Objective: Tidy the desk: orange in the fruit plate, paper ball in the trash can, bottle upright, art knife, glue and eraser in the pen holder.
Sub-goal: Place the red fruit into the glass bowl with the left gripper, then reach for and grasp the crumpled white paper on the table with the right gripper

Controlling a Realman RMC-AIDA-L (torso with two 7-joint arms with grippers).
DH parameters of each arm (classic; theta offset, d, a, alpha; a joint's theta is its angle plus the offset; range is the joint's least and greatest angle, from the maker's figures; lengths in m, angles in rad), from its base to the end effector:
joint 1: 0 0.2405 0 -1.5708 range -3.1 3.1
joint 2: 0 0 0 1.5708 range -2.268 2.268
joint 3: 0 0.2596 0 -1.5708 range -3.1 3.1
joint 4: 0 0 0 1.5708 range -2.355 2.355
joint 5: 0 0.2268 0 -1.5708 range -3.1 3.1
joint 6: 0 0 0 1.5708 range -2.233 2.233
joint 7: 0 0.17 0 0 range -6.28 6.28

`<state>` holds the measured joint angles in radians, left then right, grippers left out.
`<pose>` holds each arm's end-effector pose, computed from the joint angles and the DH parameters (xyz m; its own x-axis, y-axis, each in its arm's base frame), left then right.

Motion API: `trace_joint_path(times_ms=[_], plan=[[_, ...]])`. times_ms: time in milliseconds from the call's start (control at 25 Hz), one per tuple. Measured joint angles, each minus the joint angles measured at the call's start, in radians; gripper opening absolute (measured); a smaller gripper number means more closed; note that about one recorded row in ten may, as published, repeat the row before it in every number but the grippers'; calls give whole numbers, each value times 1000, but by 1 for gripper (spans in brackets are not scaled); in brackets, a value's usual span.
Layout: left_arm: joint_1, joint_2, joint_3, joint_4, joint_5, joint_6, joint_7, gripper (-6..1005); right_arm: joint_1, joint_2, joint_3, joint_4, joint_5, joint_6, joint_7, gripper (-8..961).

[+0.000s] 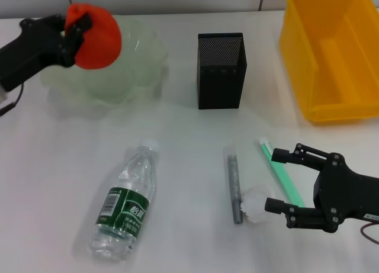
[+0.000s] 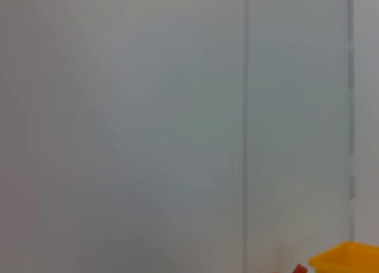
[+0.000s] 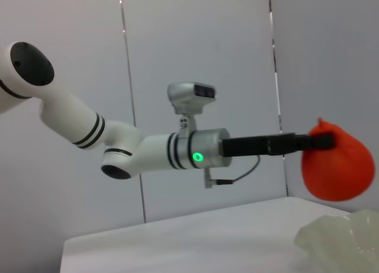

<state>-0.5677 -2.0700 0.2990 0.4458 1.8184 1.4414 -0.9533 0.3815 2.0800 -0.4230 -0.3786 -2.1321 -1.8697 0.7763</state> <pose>-0.2840 0.3908 0.0167 0.7001 0.0190 0.7138 0.5271 -0.6882 -0.4986 0.2932 0.2461 -0.0429 0.7224 -0.0801 -0.6868 -0.2485 -0.9570 -0.1497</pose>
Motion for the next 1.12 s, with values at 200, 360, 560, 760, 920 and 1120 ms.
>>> trace_joint_path(times_ms=[200, 360, 560, 760, 920, 1120], plan=[[-73, -3, -4, -46, -11, -152, 6, 85, -4, 0, 6, 2, 0, 0, 5, 839], [-96, -4, 1, -70, -45, -242, 6, 107, -4, 1, 28, 7, 0, -7, 13, 839], [-63, 2, 5, -24, -43, -160, -27, 294, 10, 2, 38, -8, 40, -24, 151, 839], [40, 7, 83, 78, -44, 9, -62, 526, 36, 4, 31, -91, 64, -23, 296, 839], [84, 7, 98, 137, -53, 40, -79, 680, 48, 5, 29, -114, 66, -49, 346, 839], [133, 14, 160, 167, -42, 100, -106, 801, 49, 7, 36, -179, 71, -61, 410, 838]])
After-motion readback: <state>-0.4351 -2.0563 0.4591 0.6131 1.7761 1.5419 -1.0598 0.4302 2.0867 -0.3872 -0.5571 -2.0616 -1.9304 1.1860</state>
